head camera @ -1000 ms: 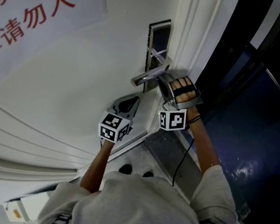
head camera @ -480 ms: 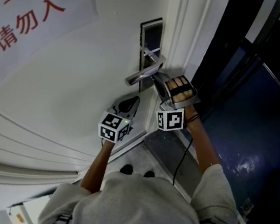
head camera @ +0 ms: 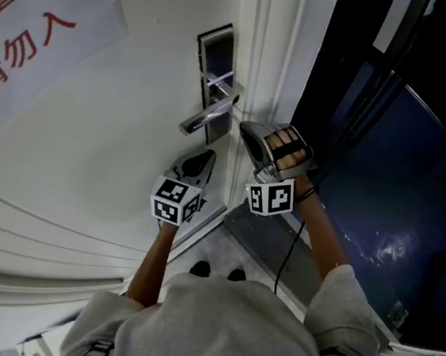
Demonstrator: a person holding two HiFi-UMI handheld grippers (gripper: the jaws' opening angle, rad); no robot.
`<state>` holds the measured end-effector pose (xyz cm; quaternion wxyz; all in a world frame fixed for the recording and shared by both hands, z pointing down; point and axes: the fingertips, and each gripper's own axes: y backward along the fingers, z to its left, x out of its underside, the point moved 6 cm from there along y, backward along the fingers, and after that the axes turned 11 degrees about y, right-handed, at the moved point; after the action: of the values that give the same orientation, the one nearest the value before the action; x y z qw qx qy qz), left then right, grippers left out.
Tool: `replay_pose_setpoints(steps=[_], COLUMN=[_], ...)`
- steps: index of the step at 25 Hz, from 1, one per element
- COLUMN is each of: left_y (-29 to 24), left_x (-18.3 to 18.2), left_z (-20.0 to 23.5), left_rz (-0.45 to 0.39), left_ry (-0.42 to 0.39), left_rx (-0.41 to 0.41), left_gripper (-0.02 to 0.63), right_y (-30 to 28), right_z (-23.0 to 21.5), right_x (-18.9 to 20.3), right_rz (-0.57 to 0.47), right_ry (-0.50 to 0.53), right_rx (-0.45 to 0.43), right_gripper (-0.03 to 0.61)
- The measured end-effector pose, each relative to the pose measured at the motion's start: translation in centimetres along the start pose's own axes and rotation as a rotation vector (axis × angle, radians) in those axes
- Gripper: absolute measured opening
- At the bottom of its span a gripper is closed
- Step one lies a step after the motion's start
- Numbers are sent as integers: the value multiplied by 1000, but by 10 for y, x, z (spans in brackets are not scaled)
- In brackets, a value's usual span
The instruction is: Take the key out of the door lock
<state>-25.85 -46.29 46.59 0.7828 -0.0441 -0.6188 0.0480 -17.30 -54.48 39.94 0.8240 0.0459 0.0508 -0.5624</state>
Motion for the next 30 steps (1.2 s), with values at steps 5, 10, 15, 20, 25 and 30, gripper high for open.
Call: replay_pose_setpoints(steps=[5,10,15,20,25,30], left_y=[-5,-16,-31,-49,-65,-78], left_x=[2,-1,0,2,6,12], left_z=[-3,-12,-24,-33,-42,-49], left_rz=[8,9,17,25,37,49], left_ry=[-5,-16,-23,-26,-22,-10], left_rx=[16,52,97,145,183,208], left_gripper=[18,18,18,18,18,18], right_y=[10,28,55,87,129,175], right_z=[-1,4,20,47,67,78], right_x=[11,37,64,79,98,117], right_rz=[29,99,167,264,387,511], right_ry=[-274,-664,-1031,-1211,-1269,-1292], right_rx=[-10,-2,40,75,126,183], right_gripper=[31,31,31,31,31,31])
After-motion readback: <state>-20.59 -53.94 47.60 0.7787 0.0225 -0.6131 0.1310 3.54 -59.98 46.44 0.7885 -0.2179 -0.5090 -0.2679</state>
